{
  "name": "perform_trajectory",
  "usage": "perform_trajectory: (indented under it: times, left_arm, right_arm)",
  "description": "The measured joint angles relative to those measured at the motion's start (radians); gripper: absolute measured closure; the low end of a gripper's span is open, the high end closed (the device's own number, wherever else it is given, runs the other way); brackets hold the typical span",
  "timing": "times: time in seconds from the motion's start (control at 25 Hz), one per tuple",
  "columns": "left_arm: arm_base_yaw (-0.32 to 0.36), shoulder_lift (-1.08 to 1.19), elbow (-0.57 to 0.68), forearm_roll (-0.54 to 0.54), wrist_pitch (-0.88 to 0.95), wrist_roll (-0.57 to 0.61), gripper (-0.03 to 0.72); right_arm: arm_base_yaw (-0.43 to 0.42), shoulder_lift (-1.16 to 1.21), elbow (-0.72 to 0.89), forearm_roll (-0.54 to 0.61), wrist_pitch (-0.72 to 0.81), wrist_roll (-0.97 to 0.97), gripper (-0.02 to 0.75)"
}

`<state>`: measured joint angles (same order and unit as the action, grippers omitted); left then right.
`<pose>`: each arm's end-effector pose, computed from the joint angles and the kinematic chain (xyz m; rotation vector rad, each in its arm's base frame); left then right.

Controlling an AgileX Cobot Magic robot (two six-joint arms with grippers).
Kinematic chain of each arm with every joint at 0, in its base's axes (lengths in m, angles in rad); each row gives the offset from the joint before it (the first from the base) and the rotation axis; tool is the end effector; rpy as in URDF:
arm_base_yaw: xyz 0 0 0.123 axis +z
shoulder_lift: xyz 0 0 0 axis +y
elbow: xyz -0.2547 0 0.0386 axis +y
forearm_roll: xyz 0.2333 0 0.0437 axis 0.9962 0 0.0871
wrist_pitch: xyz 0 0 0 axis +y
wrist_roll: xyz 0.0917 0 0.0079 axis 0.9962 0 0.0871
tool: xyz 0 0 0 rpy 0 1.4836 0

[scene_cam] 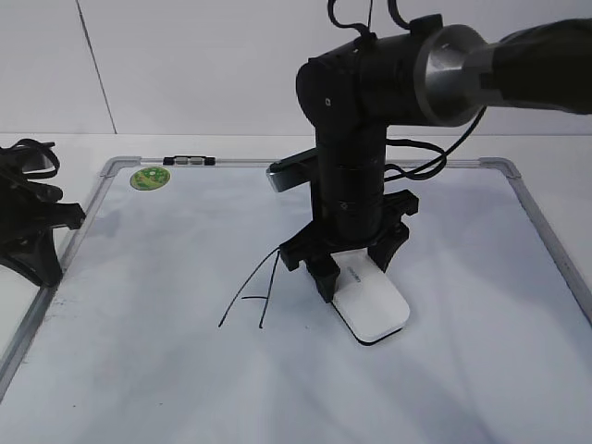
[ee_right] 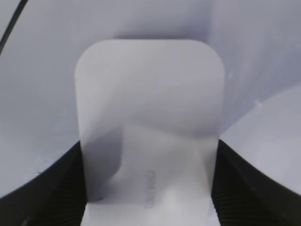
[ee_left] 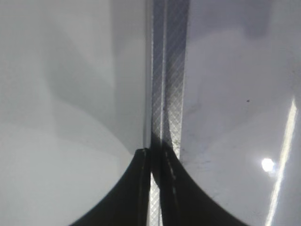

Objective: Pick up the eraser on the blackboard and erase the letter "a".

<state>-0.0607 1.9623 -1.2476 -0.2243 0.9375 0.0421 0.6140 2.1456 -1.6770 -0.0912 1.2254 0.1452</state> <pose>0.3376 -0.0371 0.1333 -0.0465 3.1243 -0.2837 0.3278 0.2214 0.1578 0.7778 -3.0384 0.1452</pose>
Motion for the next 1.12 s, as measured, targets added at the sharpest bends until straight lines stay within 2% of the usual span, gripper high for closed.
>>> perform_trajectory:
  times: [0.36, 0.88, 1.12]
  left_arm:
    - [0.0, 0.0, 0.0, -0.002, -0.002, 0.0, 0.673]
    - [0.0, 0.0, 0.0, -0.006, -0.002, 0.0, 0.673]
    - [0.0, 0.0, 0.0, -0.006, -0.002, 0.0, 0.673]
  right_arm:
    - [-0.042, 0.0, 0.0, 0.035, 0.0, 0.002, 0.174]
    - [-0.166, 0.0, -0.005, 0.051, 0.0, 0.01, 0.174]
    - [-0.176, -0.009, -0.007, 0.06, -0.003, 0.012, 0.174]
